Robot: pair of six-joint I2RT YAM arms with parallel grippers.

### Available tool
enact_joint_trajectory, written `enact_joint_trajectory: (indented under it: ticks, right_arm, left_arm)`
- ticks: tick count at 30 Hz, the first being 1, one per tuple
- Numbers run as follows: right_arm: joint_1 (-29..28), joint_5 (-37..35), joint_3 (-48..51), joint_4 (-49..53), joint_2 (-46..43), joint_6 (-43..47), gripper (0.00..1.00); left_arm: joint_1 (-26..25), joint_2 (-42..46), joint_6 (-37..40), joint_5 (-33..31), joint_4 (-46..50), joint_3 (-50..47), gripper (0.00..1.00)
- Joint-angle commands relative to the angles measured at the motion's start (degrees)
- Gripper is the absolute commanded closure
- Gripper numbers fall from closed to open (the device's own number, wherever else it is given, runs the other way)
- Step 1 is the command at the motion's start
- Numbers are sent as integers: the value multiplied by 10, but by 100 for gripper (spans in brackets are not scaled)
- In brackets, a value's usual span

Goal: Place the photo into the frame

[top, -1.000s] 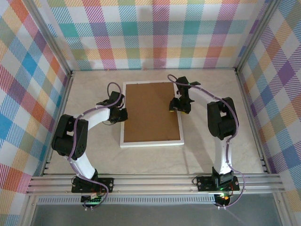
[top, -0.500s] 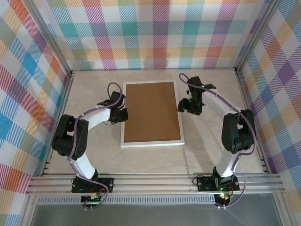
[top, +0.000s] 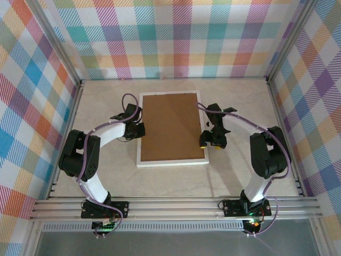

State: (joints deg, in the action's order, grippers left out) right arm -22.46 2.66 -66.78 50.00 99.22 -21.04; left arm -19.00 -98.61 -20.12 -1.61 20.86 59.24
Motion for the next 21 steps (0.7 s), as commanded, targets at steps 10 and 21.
enact_joint_trajectory:
  ticks: [10, 21]
  right_arm:
    - [2, -33, -8, -47, 23, -28, 33]
    - [2, -61, -8, -49, 33, -29, 33]
  left_arm:
    - [-8, 14, -6, 0, 16, -6, 100]
    - [-8, 17, -5, 6, 17, -7, 100]
